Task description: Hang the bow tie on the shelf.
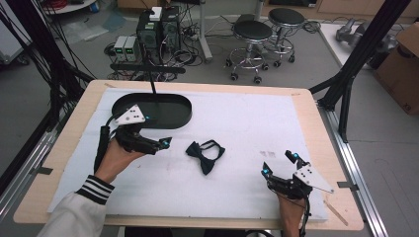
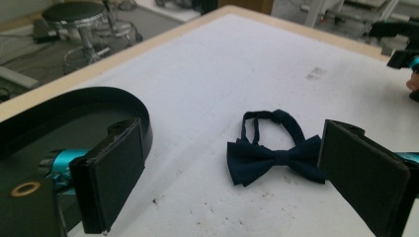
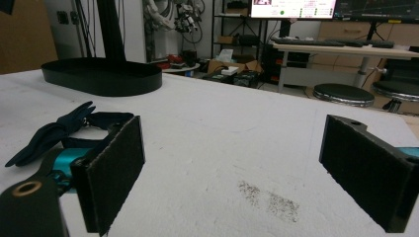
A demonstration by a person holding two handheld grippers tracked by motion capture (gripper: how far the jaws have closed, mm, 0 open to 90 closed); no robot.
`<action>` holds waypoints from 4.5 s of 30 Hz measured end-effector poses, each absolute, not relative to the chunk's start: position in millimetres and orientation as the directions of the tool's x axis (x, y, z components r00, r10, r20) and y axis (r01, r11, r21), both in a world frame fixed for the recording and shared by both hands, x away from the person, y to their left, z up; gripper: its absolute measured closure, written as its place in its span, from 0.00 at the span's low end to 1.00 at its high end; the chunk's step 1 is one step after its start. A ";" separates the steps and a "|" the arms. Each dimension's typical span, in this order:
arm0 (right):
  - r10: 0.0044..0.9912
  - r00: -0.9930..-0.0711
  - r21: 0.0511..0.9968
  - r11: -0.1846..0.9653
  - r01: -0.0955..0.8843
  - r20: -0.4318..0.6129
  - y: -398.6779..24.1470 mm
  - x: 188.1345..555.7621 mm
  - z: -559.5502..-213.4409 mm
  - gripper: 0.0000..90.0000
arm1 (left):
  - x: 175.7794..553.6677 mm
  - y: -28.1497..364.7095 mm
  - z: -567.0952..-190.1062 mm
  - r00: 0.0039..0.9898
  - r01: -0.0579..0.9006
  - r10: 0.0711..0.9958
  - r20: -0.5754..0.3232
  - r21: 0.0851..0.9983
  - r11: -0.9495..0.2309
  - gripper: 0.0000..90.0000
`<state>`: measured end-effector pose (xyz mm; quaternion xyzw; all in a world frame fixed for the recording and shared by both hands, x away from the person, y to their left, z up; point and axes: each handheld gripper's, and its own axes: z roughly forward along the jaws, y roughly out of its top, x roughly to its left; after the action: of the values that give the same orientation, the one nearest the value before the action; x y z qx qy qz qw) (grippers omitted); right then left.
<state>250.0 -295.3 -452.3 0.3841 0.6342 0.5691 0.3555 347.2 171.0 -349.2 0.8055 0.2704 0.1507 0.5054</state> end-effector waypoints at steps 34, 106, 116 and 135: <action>0.891 -0.453 0.996 0.049 0.077 -0.008 -296.8 250.3 -452.4 0.10 | 401.9 96.3 -378.7 0.852 0.407 0.518 -0.080 0.722 -0.559 0.20; 0.892 -0.453 0.996 0.038 0.076 0.000 -297.7 249.5 -452.7 0.10 | 406.3 67.9 -428.0 0.908 0.409 0.366 -0.201 0.605 -0.683 0.39; 0.892 -0.452 0.997 0.037 0.074 0.000 -297.9 249.6 -452.8 0.10 | 408.5 73.0 -426.5 0.901 0.426 0.379 -0.212 0.606 -0.672 0.62; 0.892 -0.452 0.997 0.039 0.072 -0.002 -297.9 249.8 -452.8 0.10 | 411.2 76.7 -425.4 0.885 0.458 0.401 -0.238 0.609 -0.648 0.77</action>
<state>249.8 -297.9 -452.8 0.3842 0.6270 0.5770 0.3554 411.2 76.7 -425.4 0.9067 0.2367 -0.0408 0.3467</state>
